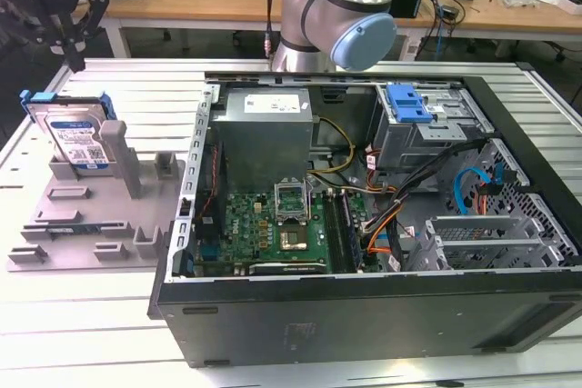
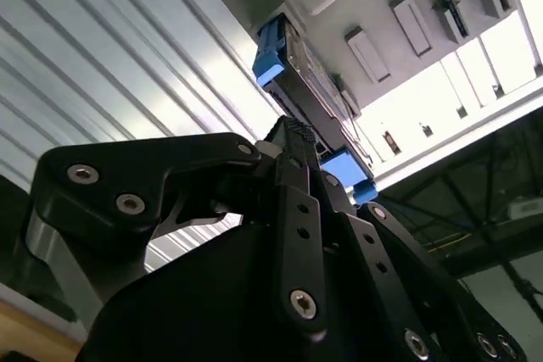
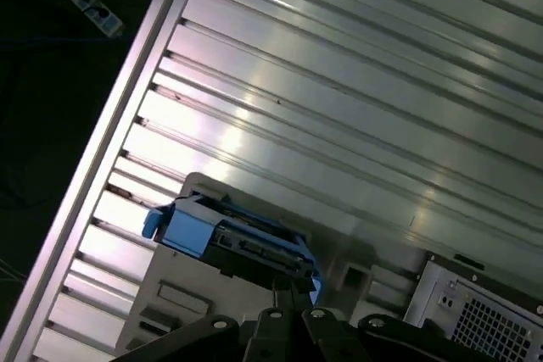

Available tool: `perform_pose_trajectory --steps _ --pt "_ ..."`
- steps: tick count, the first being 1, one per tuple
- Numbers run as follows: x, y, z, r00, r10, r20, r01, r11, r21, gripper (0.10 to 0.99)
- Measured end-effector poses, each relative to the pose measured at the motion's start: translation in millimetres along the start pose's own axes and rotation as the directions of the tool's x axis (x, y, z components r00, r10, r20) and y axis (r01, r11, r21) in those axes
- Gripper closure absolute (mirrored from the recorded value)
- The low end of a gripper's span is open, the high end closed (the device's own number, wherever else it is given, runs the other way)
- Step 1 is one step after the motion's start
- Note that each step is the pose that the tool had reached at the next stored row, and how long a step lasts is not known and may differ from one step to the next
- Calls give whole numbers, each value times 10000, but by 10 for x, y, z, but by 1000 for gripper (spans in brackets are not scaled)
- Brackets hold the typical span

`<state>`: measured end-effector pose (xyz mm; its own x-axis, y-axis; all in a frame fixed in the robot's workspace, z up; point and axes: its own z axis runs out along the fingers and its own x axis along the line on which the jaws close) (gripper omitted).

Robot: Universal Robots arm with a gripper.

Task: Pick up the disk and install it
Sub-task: 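Pick up the disk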

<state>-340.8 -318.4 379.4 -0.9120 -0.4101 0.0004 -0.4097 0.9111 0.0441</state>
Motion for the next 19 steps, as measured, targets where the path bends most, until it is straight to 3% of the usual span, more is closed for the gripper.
perform_pose_trajectory --steps 3,6,8,10,11,13,19 --pt "0 0 1 9965 -832 -45 832 9965 -7 980" --pt "0 0 3 9784 -2065 -103 2065 9785 -25 980" --pt "0 0 4 9703 -2415 -115 2415 9704 -34 980" --pt "0 0 7 9491 -3147 -132 3146 9492 -61 980" --pt "0 -1 8 9342 -3564 -150 3563 9343 -70 980" --pt "0 -1 8 9195 -3927 -166 3927 9196 -76 980" --pt "-1 1 8 8616 -5072 -216 5071 8618 -101 980"
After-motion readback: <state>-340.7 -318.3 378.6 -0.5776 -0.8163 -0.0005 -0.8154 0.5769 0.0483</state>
